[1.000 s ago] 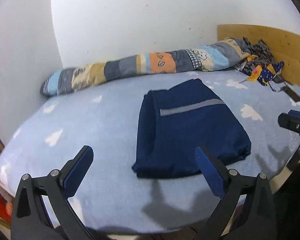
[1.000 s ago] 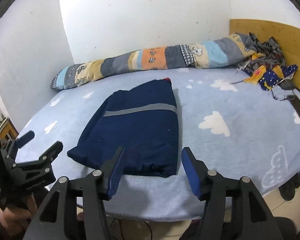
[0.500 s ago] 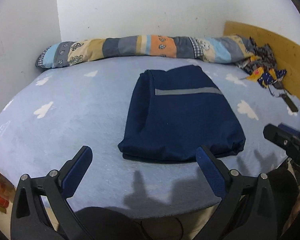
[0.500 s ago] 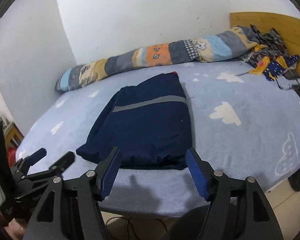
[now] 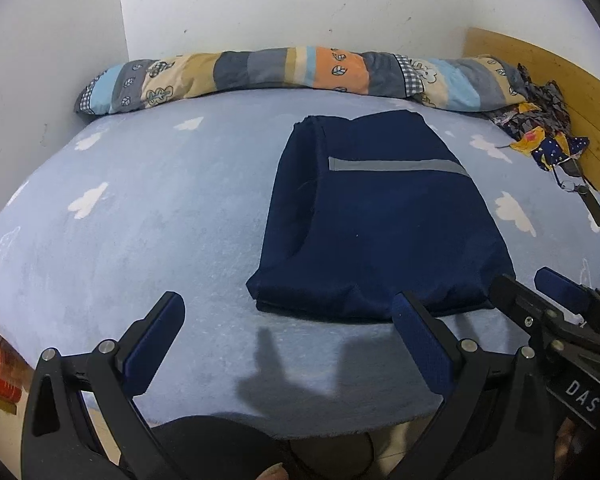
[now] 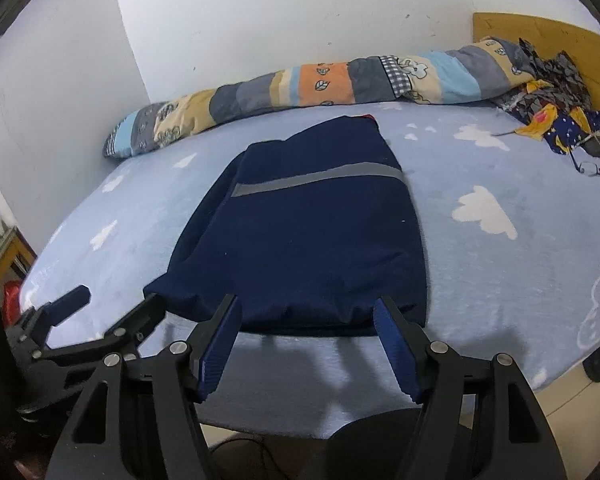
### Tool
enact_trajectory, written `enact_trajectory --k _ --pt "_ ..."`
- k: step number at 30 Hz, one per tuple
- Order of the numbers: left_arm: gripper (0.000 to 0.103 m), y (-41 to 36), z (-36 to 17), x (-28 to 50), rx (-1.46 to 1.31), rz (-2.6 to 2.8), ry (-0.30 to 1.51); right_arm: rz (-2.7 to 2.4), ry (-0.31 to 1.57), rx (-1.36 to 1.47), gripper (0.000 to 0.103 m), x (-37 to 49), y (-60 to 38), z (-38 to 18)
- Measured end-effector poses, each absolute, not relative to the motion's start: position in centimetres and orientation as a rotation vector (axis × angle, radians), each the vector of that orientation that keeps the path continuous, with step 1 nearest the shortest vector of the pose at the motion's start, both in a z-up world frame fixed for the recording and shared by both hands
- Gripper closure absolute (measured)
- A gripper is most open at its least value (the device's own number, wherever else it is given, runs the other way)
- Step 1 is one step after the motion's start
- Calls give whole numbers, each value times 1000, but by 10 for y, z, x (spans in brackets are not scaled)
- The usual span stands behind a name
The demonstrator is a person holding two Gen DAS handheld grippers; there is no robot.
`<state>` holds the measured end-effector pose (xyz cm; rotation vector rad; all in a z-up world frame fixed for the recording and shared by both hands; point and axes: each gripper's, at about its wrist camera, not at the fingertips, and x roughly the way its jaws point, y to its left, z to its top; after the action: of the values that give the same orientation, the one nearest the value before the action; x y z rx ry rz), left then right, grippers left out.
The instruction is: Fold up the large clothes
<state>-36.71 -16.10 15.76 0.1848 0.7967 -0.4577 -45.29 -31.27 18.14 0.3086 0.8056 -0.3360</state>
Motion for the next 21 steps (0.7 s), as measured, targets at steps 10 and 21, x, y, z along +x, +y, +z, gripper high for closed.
enact_trajectory --k 10,21 --pt "0 -160 161 -369 189 -459 772 -392 792 325 32 -466 -329 186" --pt "0 -155 165 -365 174 -459 795 -408 778 337 32 -471 -336 188"
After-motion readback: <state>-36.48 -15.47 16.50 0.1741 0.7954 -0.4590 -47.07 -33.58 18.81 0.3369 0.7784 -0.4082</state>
